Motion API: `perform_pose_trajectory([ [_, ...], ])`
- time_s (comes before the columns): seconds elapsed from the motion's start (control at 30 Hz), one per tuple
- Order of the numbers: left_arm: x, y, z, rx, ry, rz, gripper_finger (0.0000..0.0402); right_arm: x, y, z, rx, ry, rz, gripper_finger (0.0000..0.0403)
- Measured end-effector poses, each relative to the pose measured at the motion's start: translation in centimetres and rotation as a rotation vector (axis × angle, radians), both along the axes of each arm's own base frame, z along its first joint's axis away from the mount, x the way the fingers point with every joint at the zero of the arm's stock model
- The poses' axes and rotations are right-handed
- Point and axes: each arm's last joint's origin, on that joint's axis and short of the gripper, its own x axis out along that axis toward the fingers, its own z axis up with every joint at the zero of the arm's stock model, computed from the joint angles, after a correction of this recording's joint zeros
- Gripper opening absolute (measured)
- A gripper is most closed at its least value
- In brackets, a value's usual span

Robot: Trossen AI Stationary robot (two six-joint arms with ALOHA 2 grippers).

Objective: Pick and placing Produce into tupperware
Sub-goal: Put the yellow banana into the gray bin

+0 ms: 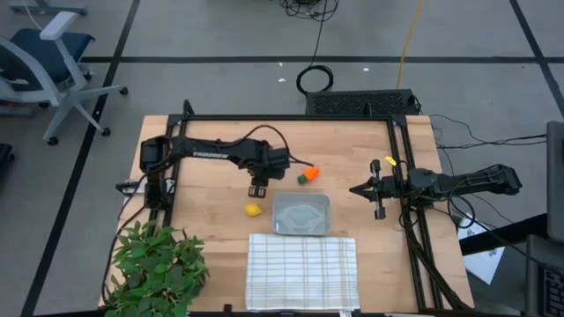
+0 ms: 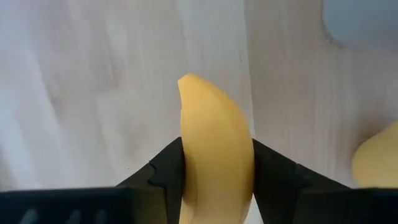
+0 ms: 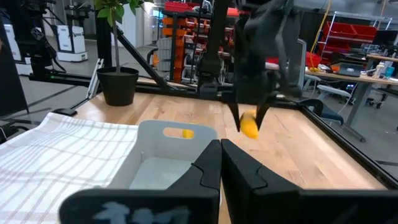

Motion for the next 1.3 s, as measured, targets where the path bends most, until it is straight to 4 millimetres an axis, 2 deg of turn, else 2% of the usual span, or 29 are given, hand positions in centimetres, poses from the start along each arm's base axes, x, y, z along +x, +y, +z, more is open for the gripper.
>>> perform_pose_trajectory([
  [0.27,1.2,0.2,3.7,0.017,-0.079,-0.021,0.0138,0.0,0.0,0.0,0.000,0.000,0.000,0.0000],
  [0.47,1.5,0.1,5.9,0.017,-0.110,-0.015,0.0148,0.0,0.0,0.0,0.000,0.000,0.000,0.0000],
  [0.9,1.8,-0.2,7.5,-0.006,-0.150,-0.019,0.0147,0.0,0.0,0.0,0.000,0.000,0.000,0.0000],
  [1.3,3.0,-3.3,8.3,-0.073,-0.263,-0.022,0.0149,0.0,0.0,0.0,0.000,0.000,0.000,0.0000],
])
